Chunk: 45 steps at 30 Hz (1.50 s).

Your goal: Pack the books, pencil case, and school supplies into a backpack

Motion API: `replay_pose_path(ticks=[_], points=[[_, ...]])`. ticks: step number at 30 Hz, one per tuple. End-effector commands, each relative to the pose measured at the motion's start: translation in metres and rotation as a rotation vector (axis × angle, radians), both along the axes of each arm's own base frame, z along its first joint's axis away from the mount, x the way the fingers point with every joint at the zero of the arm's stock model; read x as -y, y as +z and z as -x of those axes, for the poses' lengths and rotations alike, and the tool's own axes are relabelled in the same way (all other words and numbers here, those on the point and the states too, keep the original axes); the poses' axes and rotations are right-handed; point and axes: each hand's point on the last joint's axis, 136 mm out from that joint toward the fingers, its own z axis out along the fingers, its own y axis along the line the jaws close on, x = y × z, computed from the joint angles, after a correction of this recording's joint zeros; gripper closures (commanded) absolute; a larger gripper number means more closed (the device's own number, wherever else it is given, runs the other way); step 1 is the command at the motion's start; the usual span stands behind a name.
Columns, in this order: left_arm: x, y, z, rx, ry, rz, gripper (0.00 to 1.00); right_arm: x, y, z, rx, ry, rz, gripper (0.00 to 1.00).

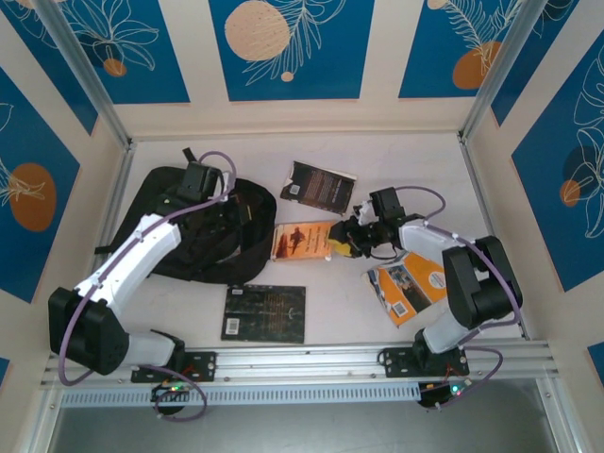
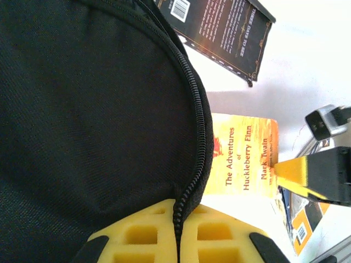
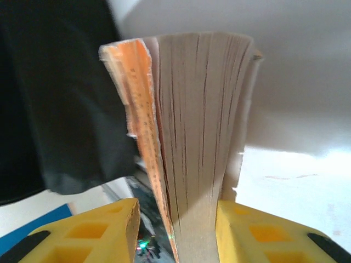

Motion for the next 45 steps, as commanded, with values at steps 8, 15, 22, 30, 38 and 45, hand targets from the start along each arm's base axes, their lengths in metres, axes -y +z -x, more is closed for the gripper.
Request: replay_pose_path(ticks=[8, 15, 22, 30, 38, 45], points=[[0.008, 0.007, 0.007, 0.03, -0.066, -0.035, 0.97, -0.046, 0.083, -0.01, 0.195, 0.077, -0.142, 0.5], [0.01, 0.003, 0.01, 0.021, -0.074, -0.029, 0.97, -0.08, 0.092, -0.031, 0.219, 0.117, -0.179, 0.42], [0.006, 0.01, 0.009, 0.04, -0.068, -0.05, 0.97, -0.122, 0.126, -0.045, 0.296, 0.228, -0.193, 0.4], [0.003, 0.014, 0.011, 0.053, -0.067, -0.061, 0.97, -0.029, 0.121, -0.057, 0.458, -0.037, 0.233, 0.31], [0.011, 0.007, 0.007, 0.029, -0.08, -0.033, 0.98, -0.047, 0.049, -0.044, 0.219, 0.136, -0.116, 0.14], [0.012, 0.013, 0.009, 0.038, -0.084, -0.023, 0.98, -0.066, 0.065, -0.054, 0.256, 0.153, -0.22, 0.1]])
